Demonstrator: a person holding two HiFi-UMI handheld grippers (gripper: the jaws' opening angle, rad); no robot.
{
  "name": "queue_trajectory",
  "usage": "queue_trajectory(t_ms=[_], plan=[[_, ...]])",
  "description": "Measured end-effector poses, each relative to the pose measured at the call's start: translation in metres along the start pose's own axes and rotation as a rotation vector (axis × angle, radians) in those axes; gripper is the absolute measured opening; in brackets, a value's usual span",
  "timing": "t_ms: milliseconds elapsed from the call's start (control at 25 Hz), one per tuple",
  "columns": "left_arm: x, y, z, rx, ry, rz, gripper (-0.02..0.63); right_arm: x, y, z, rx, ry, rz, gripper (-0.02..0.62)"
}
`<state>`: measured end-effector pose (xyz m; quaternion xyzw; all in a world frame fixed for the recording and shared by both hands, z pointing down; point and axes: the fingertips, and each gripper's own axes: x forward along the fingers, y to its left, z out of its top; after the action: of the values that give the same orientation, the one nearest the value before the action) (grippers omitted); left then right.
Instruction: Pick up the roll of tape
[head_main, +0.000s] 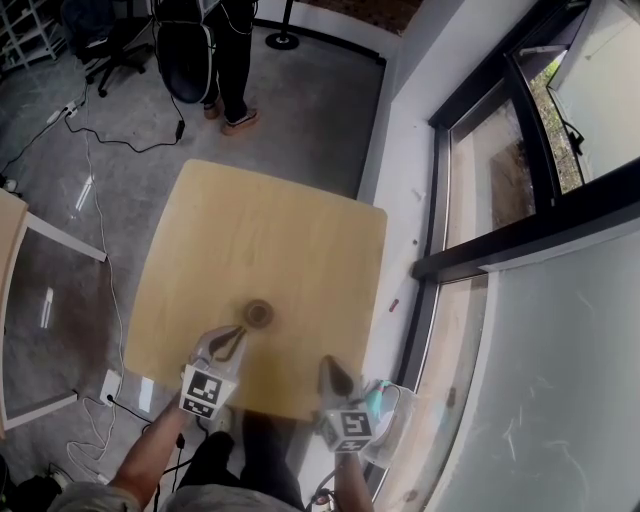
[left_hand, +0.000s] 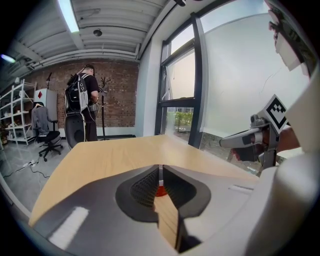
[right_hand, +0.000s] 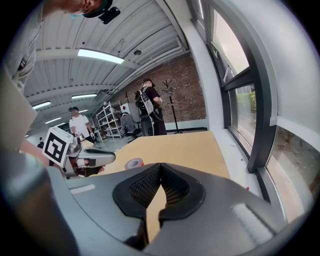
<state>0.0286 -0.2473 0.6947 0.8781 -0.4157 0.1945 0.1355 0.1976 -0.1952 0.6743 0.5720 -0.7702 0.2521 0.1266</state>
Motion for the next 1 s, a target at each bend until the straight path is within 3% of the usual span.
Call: queue_trajectory(t_ms=[200, 480, 1000], plan=[[0.015, -0.007, 0.001, 0.021, -0.001, -0.028, 0.138, 0.002, -0.009, 0.003, 0.005, -0.007, -0.001, 0.014], [0.042, -0.018, -0.021, 0.100, 0.062, -0.056, 0.307, 0.008, -0.018, 0.000, 0.015, 0.006, 0.005, 0.014], [0.071, -0.010, -0.035, 0.079, 0.105, -0.056, 0.420, 0.017, -0.034, -0.005, 0.030, 0.023, 0.003, 0.014]])
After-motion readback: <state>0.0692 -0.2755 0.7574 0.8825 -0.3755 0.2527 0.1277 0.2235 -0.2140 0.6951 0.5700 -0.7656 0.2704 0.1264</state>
